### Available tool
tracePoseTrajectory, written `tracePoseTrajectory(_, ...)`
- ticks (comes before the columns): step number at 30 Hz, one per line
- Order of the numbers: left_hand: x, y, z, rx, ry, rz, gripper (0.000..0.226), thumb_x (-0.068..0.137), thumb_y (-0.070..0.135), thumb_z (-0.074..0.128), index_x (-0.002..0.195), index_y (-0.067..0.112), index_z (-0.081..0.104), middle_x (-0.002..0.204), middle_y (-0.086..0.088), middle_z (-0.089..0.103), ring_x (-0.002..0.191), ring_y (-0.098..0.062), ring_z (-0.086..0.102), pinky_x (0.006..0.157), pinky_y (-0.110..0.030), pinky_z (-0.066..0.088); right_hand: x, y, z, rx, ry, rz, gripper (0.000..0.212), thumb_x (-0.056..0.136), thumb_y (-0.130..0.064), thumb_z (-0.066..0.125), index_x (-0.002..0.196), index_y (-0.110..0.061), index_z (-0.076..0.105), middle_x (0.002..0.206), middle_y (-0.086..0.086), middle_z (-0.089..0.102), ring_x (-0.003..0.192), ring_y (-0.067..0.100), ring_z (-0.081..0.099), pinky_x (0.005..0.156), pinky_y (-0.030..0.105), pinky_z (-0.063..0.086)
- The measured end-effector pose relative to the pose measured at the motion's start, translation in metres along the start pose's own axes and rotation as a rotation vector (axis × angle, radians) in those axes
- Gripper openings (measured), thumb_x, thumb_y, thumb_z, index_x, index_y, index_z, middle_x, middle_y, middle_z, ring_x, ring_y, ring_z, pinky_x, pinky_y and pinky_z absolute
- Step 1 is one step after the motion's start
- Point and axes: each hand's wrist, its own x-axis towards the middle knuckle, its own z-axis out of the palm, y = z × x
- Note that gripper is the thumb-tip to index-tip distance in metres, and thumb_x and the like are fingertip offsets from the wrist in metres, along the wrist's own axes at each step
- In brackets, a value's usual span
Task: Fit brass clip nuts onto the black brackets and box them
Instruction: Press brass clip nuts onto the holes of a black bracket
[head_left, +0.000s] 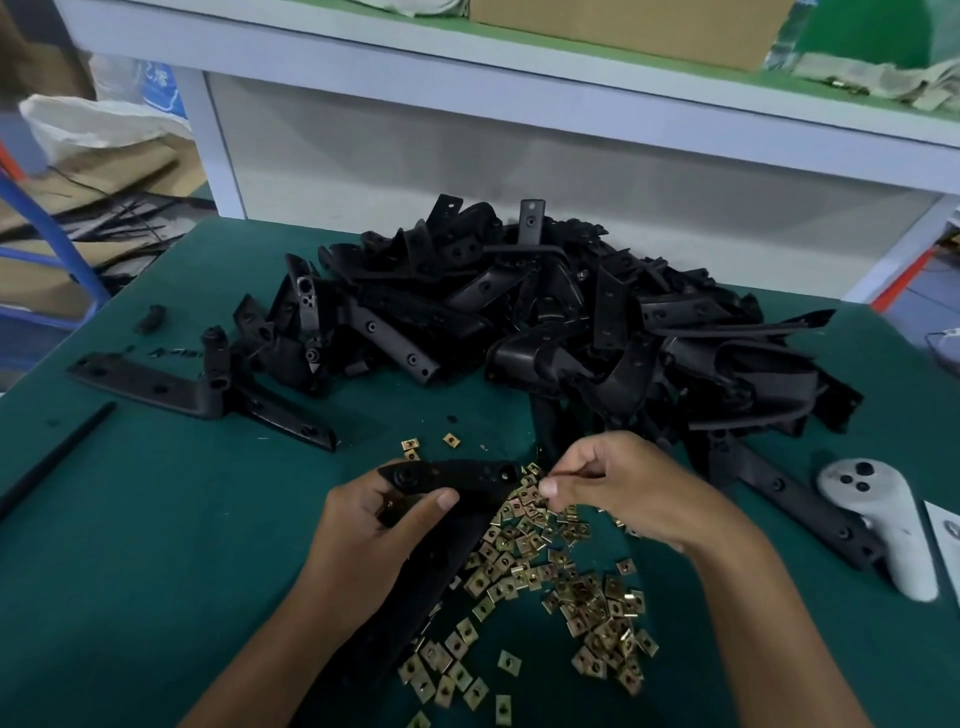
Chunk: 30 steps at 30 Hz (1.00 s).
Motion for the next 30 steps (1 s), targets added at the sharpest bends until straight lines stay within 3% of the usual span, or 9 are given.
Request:
tracePoseTrajectory(2, -0.0004, -0.0005, -0.0003, 0.006, 0.006, 0.006, 0.033, 0.076, 0.074, 0.068, 0.095, 0.047, 0.074, 0.091, 0.014, 0.077, 0.082, -0.004, 0.073, 0.066, -0.013, 0.055, 0.0010, 0.0015, -0.0012, -0.020, 0.028, 0.012, 0.026, 0.085, -0.051, 0.074, 0.082, -0.025, 0.073, 0.086, -0.010, 0.077, 0.090, 0.006, 0.069, 0.090, 0.031, 0.049)
tracePoseTrajectory(4, -0.0007, -0.0004, -0.0001, 0.001, -0.004, 0.010, 0.035, 0.076, 0.075, 0.066, 0.096, 0.047, 0.074, 0.093, 0.014, 0.077, 0.084, -0.004, 0.074, 0.068, -0.014, 0.055, 0.0007, 0.0030, -0.0014, 0.005, 0.004, 0.016, 0.024, 0.087, -0.052, 0.072, 0.089, -0.027, 0.070, 0.085, -0.011, 0.077, 0.090, 0.003, 0.069, 0.090, 0.029, 0.047)
tracePoseTrajectory(9, -0.0009, -0.0003, 0.0002, -0.001, -0.024, 0.009, 0.011, 0.087, 0.048, 0.071, 0.097, 0.046, 0.075, 0.094, 0.014, 0.077, 0.086, -0.003, 0.073, 0.069, -0.013, 0.055, -0.0021, 0.0028, -0.0022, -0.043, -0.072, -0.011, 0.017, 0.088, -0.032, 0.079, 0.102, -0.036, 0.071, 0.102, -0.011, 0.073, 0.103, 0.005, 0.065, 0.098, 0.030, 0.047)
tracePoseTrajectory(11, -0.0013, -0.0001, 0.0003, 0.009, -0.030, 0.022, 0.012, 0.089, 0.039, 0.072, 0.096, 0.047, 0.075, 0.094, 0.015, 0.077, 0.085, -0.001, 0.073, 0.069, -0.011, 0.054, -0.0027, 0.0019, -0.0023, -0.050, -0.084, -0.027, 0.016, 0.090, -0.032, 0.076, 0.105, -0.037, 0.070, 0.103, -0.012, 0.075, 0.105, 0.004, 0.065, 0.102, 0.034, 0.046)
tracePoseTrajectory(16, -0.0021, 0.0016, 0.0007, -0.006, -0.030, 0.020, 0.020, 0.084, 0.060, 0.070, 0.097, 0.045, 0.075, 0.095, 0.013, 0.077, 0.085, -0.004, 0.074, 0.069, -0.013, 0.055, -0.0056, 0.0011, -0.0033, -0.080, -0.112, -0.034, 0.015, 0.097, -0.024, 0.068, 0.108, -0.033, 0.064, 0.102, -0.017, 0.076, 0.103, -0.002, 0.065, 0.101, 0.032, 0.045)
tracePoseTrajectory(18, -0.0018, 0.0012, 0.0007, 0.000, -0.033, 0.011, 0.015, 0.087, 0.054, 0.071, 0.097, 0.044, 0.075, 0.094, 0.012, 0.077, 0.084, -0.005, 0.074, 0.068, -0.013, 0.055, -0.0070, -0.0003, -0.0037, -0.093, -0.116, -0.034, 0.012, 0.098, -0.023, 0.066, 0.105, -0.033, 0.062, 0.101, -0.021, 0.076, 0.103, -0.006, 0.064, 0.100, 0.028, 0.044)
tracePoseTrajectory(21, -0.0021, 0.0003, 0.0007, 0.006, -0.045, 0.015, 0.014, 0.088, 0.034, 0.071, 0.096, 0.044, 0.075, 0.094, 0.012, 0.077, 0.084, -0.005, 0.074, 0.067, -0.013, 0.055, -0.0071, -0.0013, -0.0046, -0.133, -0.055, -0.049, 0.009, 0.097, -0.031, 0.067, 0.103, -0.038, 0.065, 0.108, -0.017, 0.072, 0.108, 0.001, 0.061, 0.097, 0.030, 0.044)
tracePoseTrajectory(26, -0.0020, 0.0016, 0.0003, 0.028, -0.052, 0.017, 0.017, 0.088, 0.031, 0.070, 0.097, 0.044, 0.075, 0.094, 0.013, 0.077, 0.084, -0.005, 0.073, 0.067, -0.013, 0.055, -0.0081, -0.0028, -0.0031, -0.192, -0.008, -0.095, 0.006, 0.099, -0.037, 0.062, 0.100, -0.041, 0.067, 0.107, -0.019, 0.064, 0.088, -0.010, 0.055, 0.078, 0.020, 0.040)
tracePoseTrajectory(30, -0.0028, 0.0031, 0.0005, 0.038, -0.046, 0.015, 0.016, 0.087, 0.033, 0.070, 0.095, 0.047, 0.075, 0.093, 0.014, 0.077, 0.083, -0.004, 0.073, 0.066, -0.012, 0.054, -0.0077, -0.0055, -0.0035, -0.159, 0.012, -0.102, 0.008, 0.099, -0.034, 0.063, 0.103, -0.038, 0.069, 0.100, -0.018, 0.070, 0.096, -0.001, 0.061, 0.087, 0.027, 0.045)
